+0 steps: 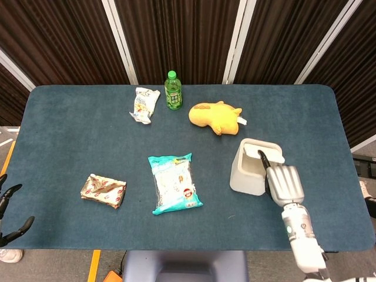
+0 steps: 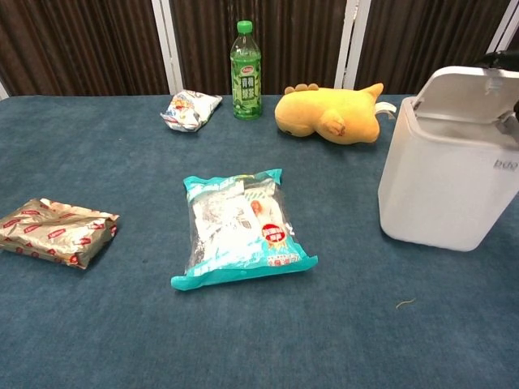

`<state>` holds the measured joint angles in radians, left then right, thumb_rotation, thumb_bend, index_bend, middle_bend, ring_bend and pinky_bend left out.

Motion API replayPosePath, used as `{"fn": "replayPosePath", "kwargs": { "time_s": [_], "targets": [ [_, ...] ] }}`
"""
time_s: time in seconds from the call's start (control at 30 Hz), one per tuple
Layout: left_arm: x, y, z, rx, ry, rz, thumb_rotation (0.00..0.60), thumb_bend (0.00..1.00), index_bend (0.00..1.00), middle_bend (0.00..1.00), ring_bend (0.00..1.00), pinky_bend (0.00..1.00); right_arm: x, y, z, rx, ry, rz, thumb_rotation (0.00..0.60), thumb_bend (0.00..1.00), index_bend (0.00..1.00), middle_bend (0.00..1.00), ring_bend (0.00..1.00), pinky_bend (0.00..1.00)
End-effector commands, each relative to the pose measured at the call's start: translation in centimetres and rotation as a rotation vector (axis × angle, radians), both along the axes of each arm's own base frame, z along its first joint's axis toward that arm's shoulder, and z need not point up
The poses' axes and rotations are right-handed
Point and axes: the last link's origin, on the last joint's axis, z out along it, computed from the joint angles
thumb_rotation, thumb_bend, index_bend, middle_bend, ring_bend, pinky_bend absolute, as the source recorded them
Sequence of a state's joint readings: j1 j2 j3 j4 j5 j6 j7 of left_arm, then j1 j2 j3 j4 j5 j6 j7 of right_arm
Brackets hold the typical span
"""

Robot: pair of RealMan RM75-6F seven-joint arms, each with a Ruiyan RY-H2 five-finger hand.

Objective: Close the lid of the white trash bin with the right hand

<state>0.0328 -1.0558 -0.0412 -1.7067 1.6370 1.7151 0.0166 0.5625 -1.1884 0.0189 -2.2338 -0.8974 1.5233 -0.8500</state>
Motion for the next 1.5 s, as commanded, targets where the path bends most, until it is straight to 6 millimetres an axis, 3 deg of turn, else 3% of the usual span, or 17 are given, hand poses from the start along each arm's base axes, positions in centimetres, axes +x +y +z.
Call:
{"fn": "replayPosePath", "kwargs": {
  "time_s": [0.03,0.33,0.67,1.13,1.33,1.5],
  "targets": [
    [0.0,0.0,0.1,0.004,-0.004,-0.001,0.6,0.22,0.19,0.0,0.01,0.27,-1.4,2.6,0.3,0.023,0.038,0.002,0.6,0.92,0.21,0.82,0.69,0.69],
    [-0.1,-0.1,0.2,0.005,-0.009,-0.005,0.6,0.22,0.18,0.0,0.01,0.27,-3.0,4.5,-0.3,0.067,0.05,0.017,0.6,0.92,0.2,0.82,0.69,0.69],
    [-0.1,-0.1,0.4,0.013,-0.016,-0.005,0.6,0.22,0.18,0.0,0.01,0.27,-4.7,4.0,-1.1,0.113,0.051,-0.066,0.6,0.92,0.14,0.82,0.69,0.69],
    [-0.1,-0.2,0.3,0.012,-0.014,-0.007,0.6,0.22,0.18,0.0,0.01,0.27,-5.5,3.8,-1.9,0.257,0.021,-0.133,0.6,0.92,0.11,0.82,0.7,0.69],
    [0.0,-0.2,0.3,0.009,-0.013,-0.009,0.6,0.22,0.17,0.0,0.01,0.27,-4.9,3.7,-1.4,0.21,-0.019,-0.085,0.6,0.92,0.06,0.82,0.69,0.69],
    [0.0,-0.2,0.2,0.005,-0.01,-0.01,0.6,0.22,0.17,0.0,0.01,0.27,-4.5,4.6,0.2,0.128,-0.089,-0.009,0.6,0.9,0.02,0.82,0.68,0.69]
  ]
}}
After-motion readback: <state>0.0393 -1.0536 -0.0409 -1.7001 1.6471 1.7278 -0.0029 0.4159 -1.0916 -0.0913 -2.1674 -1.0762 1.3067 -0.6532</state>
